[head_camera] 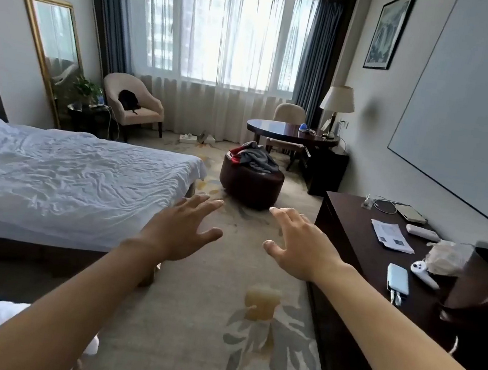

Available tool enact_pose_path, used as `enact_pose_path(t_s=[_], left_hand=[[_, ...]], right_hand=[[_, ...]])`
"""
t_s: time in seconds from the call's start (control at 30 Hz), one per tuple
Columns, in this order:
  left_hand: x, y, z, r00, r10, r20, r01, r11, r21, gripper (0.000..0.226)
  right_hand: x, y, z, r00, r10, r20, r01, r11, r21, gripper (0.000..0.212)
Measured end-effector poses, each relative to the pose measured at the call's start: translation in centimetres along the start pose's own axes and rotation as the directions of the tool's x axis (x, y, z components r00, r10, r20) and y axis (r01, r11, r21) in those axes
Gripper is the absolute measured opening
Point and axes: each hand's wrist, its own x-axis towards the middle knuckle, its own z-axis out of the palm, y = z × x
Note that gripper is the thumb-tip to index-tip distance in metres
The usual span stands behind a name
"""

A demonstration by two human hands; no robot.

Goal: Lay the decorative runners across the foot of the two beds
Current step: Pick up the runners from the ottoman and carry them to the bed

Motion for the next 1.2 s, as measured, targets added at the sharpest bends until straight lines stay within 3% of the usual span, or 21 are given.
enact_pose_path(t_s=[0.47, 1.2], left_hand=[[18.1, -3.1, 1.6, 1.000, -0.026, 0.002, 0.026, 0.998, 0.049, 0.067], [49.1, -19.0, 9.4, 0.999, 0.035, 0.023, -0.035, 0.999, -0.007, 0.069]], right_hand=[[17.0, 8.8, 2.5, 1.000, -0.020, -0.021, 0.022, 0.996, 0.088, 0.071], [47.4, 20.1, 10.3, 0.997, 0.072, -0.027, -0.071, 0.996, 0.053, 0.069]])
